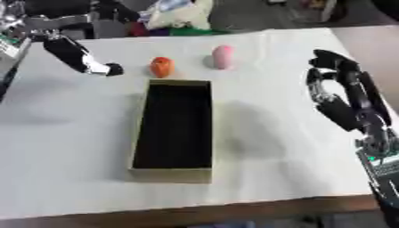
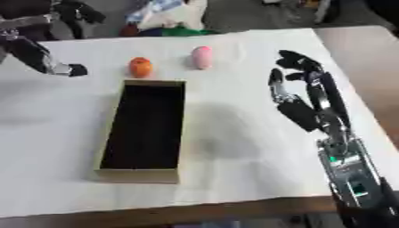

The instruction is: Pick up objects on the table and place them in the box.

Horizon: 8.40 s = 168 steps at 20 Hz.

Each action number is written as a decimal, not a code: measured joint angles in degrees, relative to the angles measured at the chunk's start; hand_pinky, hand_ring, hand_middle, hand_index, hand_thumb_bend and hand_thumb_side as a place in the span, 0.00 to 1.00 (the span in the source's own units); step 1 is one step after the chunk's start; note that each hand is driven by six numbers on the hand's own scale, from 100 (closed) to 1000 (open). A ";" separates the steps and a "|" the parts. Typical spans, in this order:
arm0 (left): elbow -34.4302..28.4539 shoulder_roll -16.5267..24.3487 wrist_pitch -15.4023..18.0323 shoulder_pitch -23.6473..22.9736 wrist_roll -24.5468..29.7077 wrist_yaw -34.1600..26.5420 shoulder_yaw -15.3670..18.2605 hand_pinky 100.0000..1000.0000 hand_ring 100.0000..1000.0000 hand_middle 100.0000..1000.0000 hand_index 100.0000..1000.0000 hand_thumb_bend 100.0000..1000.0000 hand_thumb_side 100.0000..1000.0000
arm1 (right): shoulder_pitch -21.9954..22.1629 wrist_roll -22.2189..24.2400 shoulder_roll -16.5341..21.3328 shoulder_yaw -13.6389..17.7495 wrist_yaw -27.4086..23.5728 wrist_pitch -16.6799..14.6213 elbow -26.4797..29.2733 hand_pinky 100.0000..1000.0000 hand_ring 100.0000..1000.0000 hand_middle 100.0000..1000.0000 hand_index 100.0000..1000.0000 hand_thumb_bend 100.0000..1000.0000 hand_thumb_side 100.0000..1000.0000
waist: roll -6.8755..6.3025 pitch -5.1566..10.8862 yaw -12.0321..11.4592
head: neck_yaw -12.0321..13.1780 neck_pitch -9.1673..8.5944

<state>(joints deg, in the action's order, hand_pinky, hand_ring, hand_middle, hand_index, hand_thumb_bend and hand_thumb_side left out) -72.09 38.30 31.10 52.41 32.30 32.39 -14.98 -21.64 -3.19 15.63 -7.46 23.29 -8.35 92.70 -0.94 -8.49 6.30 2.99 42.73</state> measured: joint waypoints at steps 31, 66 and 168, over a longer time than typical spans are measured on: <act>29.00 -11.81 4.19 8.67 -10.18 33.73 9.57 0.83 0.85 0.86 1.00 0.41 0.43 | 0.00 0.72 0.16 -0.66 -0.79 -0.35 -0.68 0.68 0.80 0.69 0.87 0.00 0.68 | -0.21 -1.15 2.51 | -0.45 -0.88; 38.14 -16.55 -8.80 11.38 -29.47 49.50 15.23 0.77 0.79 0.80 0.98 0.28 0.27 | -0.64 1.26 0.16 -1.05 -2.19 -0.89 -0.84 0.68 0.80 0.69 0.87 0.00 0.68 | -0.82 -4.44 5.86 | -0.18 -3.04; -25.60 -7.80 -9.48 -21.16 -11.02 -16.35 9.36 0.67 0.54 0.53 0.82 0.00 0.48 | -38.37 22.11 2.67 9.02 21.52 0.41 -53.39 0.79 0.87 0.79 0.89 0.06 0.32 | 5.08 -1.14 -12.63 | -10.59 -4.52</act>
<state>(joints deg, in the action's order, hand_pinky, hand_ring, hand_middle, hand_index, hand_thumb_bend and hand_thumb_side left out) -97.69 30.50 21.62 31.25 21.27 16.04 -5.62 -60.01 18.93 18.30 1.56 44.81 -7.93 39.31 4.14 -9.63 -6.33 -7.60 38.21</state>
